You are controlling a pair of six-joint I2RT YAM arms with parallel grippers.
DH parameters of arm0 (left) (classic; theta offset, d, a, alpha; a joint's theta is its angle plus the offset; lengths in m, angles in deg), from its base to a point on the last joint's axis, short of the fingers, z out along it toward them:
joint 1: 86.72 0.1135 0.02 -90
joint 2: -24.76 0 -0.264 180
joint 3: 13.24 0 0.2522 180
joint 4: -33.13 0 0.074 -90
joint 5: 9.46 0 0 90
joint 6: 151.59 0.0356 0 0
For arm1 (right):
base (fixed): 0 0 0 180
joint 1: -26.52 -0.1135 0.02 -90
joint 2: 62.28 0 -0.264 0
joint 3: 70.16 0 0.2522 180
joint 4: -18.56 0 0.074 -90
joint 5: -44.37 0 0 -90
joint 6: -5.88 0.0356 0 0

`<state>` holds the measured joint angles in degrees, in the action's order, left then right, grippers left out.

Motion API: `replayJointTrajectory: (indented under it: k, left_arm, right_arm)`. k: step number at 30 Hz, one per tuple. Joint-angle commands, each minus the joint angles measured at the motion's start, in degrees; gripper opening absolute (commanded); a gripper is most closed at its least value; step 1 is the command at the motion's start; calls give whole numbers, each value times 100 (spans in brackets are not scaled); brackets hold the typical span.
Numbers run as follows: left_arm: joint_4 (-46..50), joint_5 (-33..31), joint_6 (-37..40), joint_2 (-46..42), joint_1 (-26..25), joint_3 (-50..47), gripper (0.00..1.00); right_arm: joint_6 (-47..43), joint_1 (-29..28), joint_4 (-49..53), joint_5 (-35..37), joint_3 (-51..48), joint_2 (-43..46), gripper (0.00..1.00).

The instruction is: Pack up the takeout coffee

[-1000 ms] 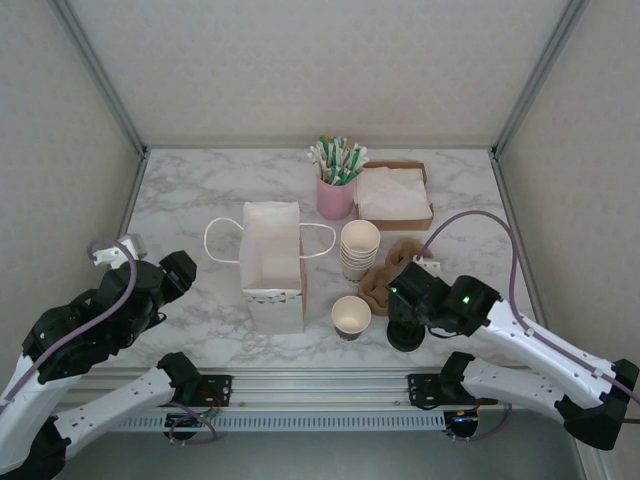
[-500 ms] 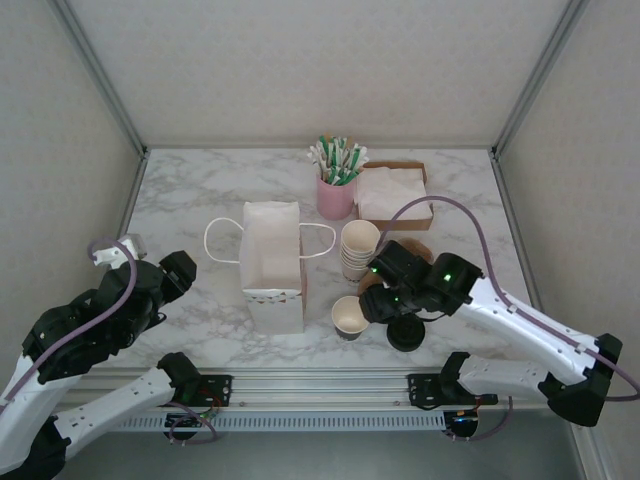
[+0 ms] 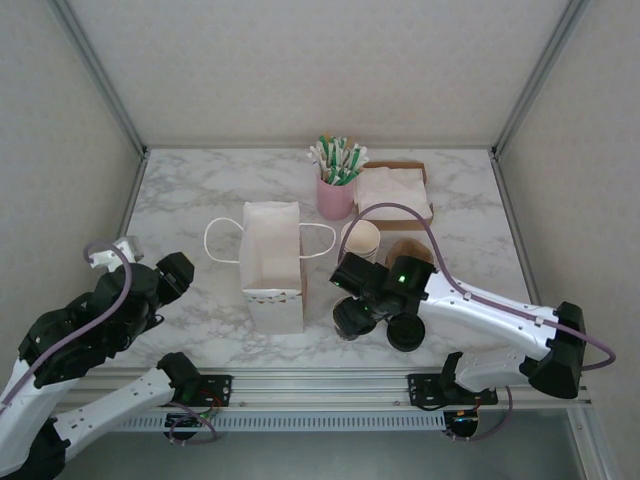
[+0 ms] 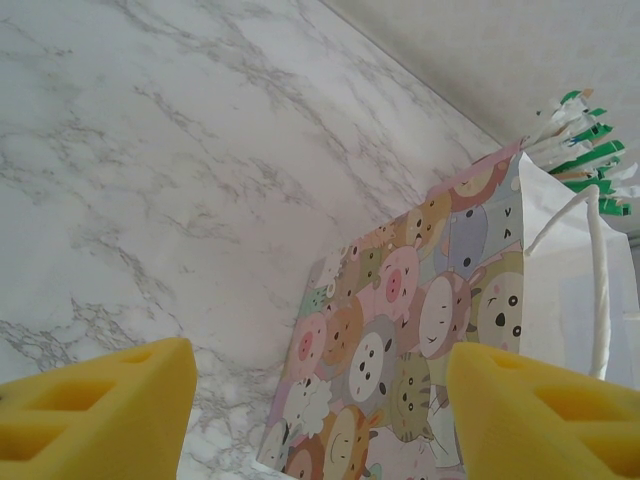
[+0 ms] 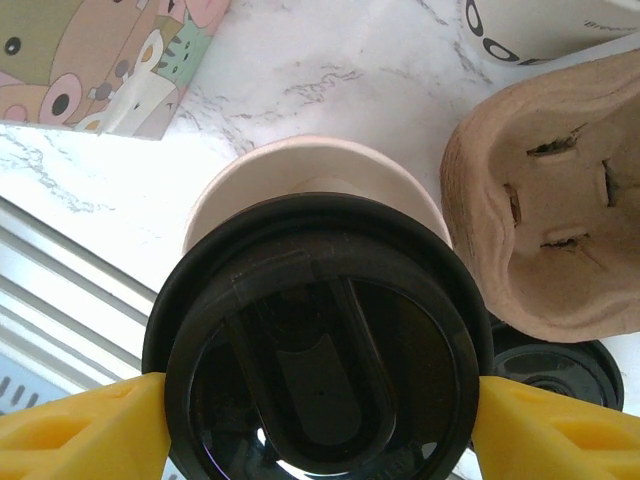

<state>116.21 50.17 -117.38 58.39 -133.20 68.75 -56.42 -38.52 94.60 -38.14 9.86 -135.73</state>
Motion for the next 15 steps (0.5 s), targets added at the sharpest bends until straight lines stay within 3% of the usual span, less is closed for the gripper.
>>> replayJointTrajectory:
  k: [1, 15]
  left_arm:
    - [168, -96, -151, -66, -58, -46, 67]
    - [170, -136, -159, -78, -53, -64, 67]
  right_arm:
    - [25, -65, -58, 227, 244, -164, 76]
    - [89, -87, -294, 88, 96, -429, 76]
